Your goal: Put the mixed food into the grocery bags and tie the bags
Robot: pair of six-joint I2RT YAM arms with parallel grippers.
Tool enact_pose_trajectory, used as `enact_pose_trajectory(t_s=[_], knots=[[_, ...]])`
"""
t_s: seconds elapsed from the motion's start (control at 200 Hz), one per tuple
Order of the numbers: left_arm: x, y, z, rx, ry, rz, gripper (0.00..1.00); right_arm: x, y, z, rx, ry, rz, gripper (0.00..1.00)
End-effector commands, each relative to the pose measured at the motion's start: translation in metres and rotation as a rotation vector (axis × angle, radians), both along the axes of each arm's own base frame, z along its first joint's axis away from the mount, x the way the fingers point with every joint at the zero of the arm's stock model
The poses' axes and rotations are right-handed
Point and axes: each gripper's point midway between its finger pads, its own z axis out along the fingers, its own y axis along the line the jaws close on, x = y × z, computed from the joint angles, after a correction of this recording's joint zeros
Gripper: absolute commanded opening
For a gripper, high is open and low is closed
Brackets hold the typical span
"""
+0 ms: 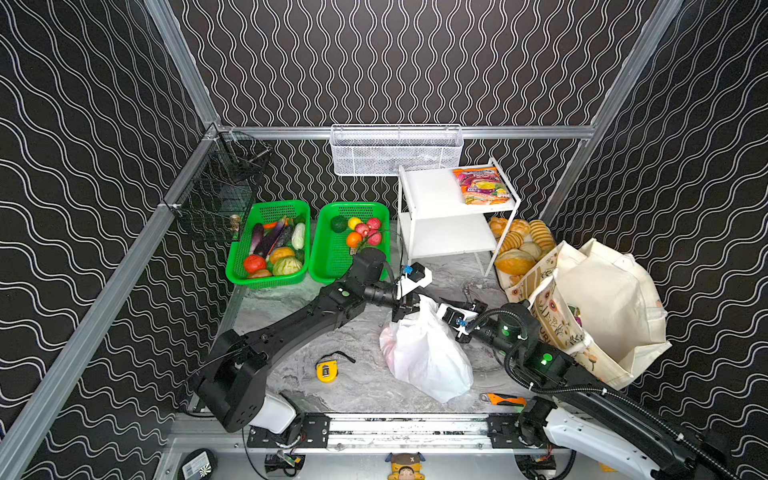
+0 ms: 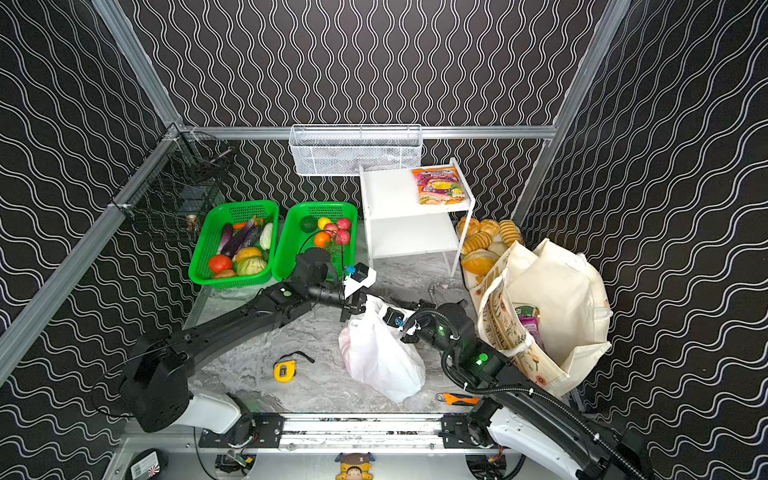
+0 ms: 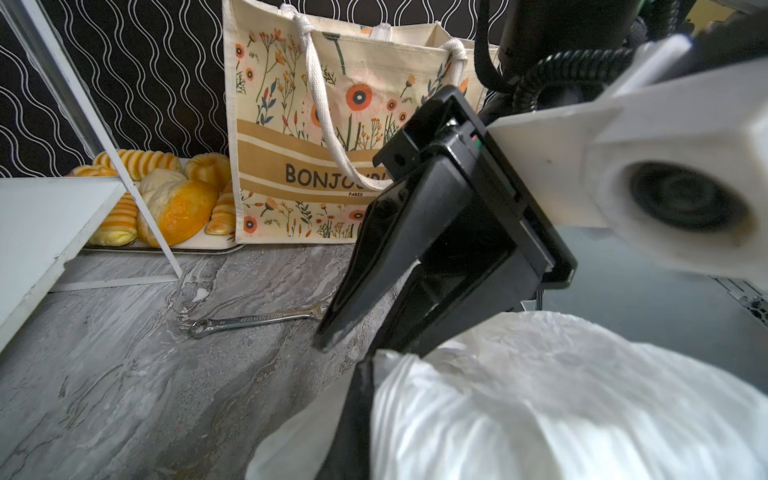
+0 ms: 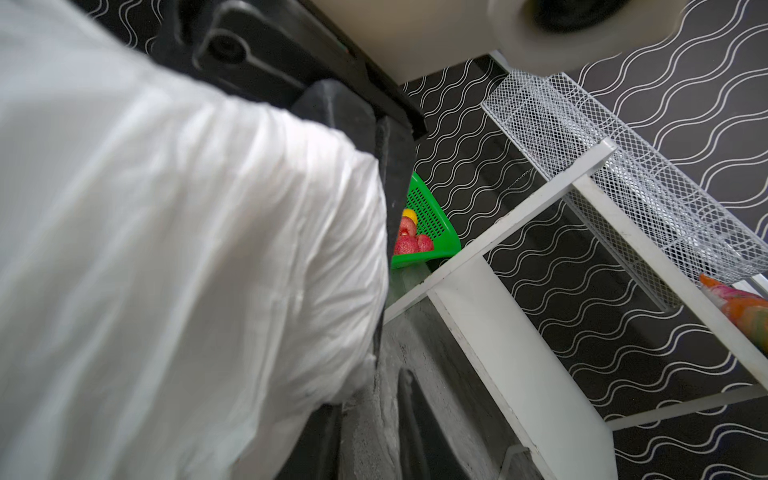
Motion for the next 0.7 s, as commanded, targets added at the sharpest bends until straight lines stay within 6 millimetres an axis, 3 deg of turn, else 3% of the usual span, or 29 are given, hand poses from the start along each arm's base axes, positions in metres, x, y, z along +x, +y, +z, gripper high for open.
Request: enact_pose_trajectory(t_s=[0.0,0.185,0.375,0.696], knots=[[-0.002,-0.001,-0.002,0.012,0.001,-0.020,0.00,-0.013,0.015,0.023,0.068,-0.040,0.109,0.26],[0.001,0.000,-0.002,0.019,-0.017,0.007,0.00,-0.011,0.012,0.028,0.087,-0.057,0.088,0.30],[0.005,0.003,-0.001,0.008,-0.057,0.048,0.00,-0.019,0.011,0.024,0.080,-0.028,0.113,0.19],[0.006,0.001,-0.003,0.014,-0.044,0.037,0.06,-0.018,0.007,0.039,0.147,-0.064,0.091,0.26]])
